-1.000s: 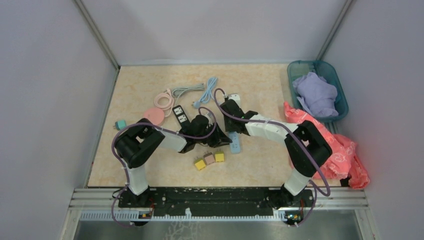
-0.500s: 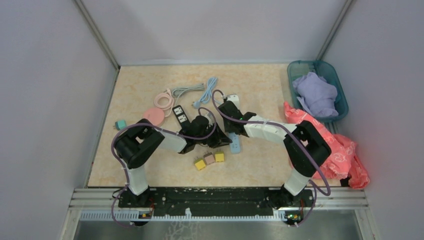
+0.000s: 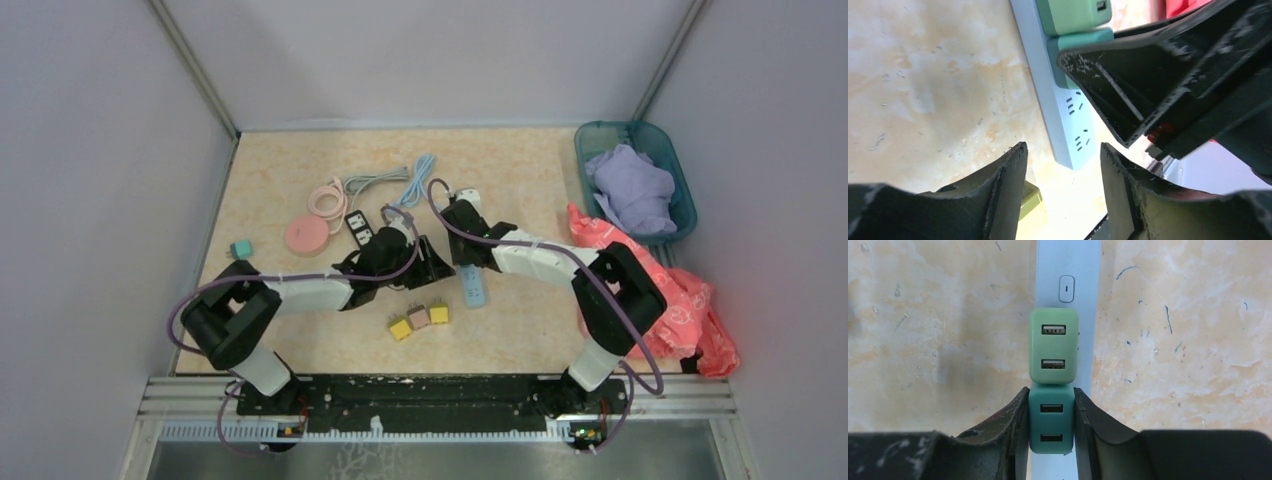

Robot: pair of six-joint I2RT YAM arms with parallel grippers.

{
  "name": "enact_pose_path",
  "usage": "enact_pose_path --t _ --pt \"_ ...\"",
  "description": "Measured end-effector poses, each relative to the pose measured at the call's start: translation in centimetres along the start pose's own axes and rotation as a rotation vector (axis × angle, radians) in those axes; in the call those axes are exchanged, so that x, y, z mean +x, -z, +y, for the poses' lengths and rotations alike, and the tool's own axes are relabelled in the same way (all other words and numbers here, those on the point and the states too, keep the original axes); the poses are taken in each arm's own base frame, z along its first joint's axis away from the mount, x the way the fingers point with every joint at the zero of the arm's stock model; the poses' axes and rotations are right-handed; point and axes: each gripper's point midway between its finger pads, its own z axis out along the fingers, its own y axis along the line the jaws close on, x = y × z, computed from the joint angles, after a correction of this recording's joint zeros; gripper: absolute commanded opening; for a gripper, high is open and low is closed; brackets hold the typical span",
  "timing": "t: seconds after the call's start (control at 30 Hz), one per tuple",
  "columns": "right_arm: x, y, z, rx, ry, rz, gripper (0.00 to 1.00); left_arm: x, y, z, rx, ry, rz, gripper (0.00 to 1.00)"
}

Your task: Insert the plug

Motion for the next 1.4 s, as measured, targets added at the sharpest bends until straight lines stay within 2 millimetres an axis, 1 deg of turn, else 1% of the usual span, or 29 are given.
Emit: enact_pose_path --t 0.1,0.17,0.27,0.4,0.47,0.53,0.63,0.77,0.9,1.0,1.1,1.2,1.4 --pt "0.3 0.5 -0.3 -0.009 0.025 0.021 0.48 -1.3 1.2 -0.2 -0.022 -0.038 -0.057 0.68" --pt "0.4 1.4 -0.6 -0.014 0.047 0.030 0.54 -1.9 1.8 -0.1 -0.045 -0.058 -0.085 0.72" --pt "-0.4 3.0 -0.7 -0.037 0.056 0.007 0.62 -2.8 2.8 0.5 -0.095 -0.089 -0.127 0.77" --pt "-2.3 5.5 -0.6 -0.091 0.047 -0.072 0.69 -4.2 4.7 1.3 -0.163 -0.120 -0.194 0.85" --pt "-2.5 6.3 -0.6 -0.110 0.046 -0.092 0.71 -5.2 5.8 1.7 -0.197 -0.132 -0.236 0.88" --pt "-2.3 6.5 -0.7 -0.123 0.048 -0.104 0.72 -6.2 6.8 2.1 -0.230 -0.146 -0.276 0.93" --pt "-0.9 6.1 -0.9 -0.134 0.063 -0.093 0.74 -7.5 8.2 2.9 -0.278 -0.160 -0.332 0.99" --pt "1.3 5.3 -1.0 -0.147 0.087 -0.056 0.78 -9.0 10.2 4.9 -0.357 -0.169 -0.401 1.00" --pt "2.3 4.7 -0.8 -0.161 0.099 -0.056 0.78 -9.8 11.9 7.6 -0.447 -0.177 -0.442 1.00" --pt "2.9 4.1 -0.7 -0.165 0.102 -0.063 0.78 -10.3 12.7 9.3 -0.509 -0.180 -0.448 1.00" --pt "4.0 3.3 -0.8 -0.159 0.111 -0.042 0.78 -10.5 13.2 10.4 -0.551 -0.179 -0.448 1.00" --pt "4.8 2.6 -0.8 -0.153 0.117 -0.027 0.78 -10.5 13.2 11.1 -0.575 -0.181 -0.439 1.00" --pt "4.8 2.2 -0.8 -0.158 0.117 -0.046 0.78 -9.5 12.2 12.5 -0.609 -0.187 -0.377 1.00"
